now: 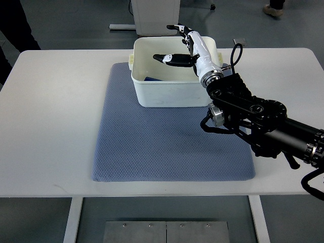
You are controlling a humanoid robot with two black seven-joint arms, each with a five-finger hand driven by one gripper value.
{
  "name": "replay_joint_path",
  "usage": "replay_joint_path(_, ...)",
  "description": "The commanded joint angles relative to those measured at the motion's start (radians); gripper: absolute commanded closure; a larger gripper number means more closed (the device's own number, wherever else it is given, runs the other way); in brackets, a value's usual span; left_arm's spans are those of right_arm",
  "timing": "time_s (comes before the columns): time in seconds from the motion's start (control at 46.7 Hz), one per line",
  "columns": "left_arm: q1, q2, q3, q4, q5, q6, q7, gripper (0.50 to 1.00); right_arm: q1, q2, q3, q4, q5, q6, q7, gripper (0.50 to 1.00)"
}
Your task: Place cup in box with right hand
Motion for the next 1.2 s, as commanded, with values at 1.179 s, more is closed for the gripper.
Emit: replay_joint_path(1.179, 0.000, 0.000, 0.000, 0.000, 0.000, 0.000, 0.000, 0.500, -0.158, -0.283, 0.330, 0.104, 0.057, 0.034, -0.118, 0.500)
